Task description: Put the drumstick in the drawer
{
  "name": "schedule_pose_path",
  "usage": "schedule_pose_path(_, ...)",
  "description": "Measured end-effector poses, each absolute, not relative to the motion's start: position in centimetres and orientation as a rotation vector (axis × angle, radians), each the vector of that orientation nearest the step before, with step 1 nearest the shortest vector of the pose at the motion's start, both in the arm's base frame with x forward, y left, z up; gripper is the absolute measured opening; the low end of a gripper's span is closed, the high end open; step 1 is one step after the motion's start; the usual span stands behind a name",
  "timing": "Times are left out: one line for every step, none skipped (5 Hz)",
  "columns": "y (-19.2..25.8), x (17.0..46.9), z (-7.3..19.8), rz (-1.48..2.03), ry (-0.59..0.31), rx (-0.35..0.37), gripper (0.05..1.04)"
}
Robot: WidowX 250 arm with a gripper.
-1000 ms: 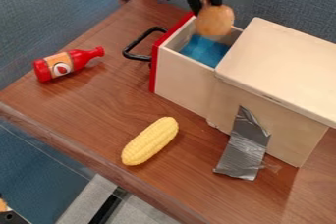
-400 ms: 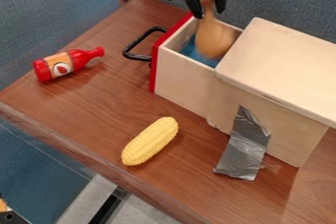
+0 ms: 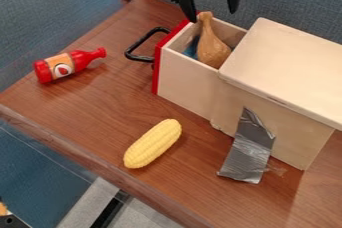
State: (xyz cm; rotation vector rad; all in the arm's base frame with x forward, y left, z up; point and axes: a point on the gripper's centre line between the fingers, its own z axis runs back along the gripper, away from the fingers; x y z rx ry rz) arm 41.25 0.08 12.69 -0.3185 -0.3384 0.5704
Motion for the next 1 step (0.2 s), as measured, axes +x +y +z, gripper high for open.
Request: schedule_pose_path(-0.20,40.40,14.96,0.537,-0.352,-0.332,1.005)
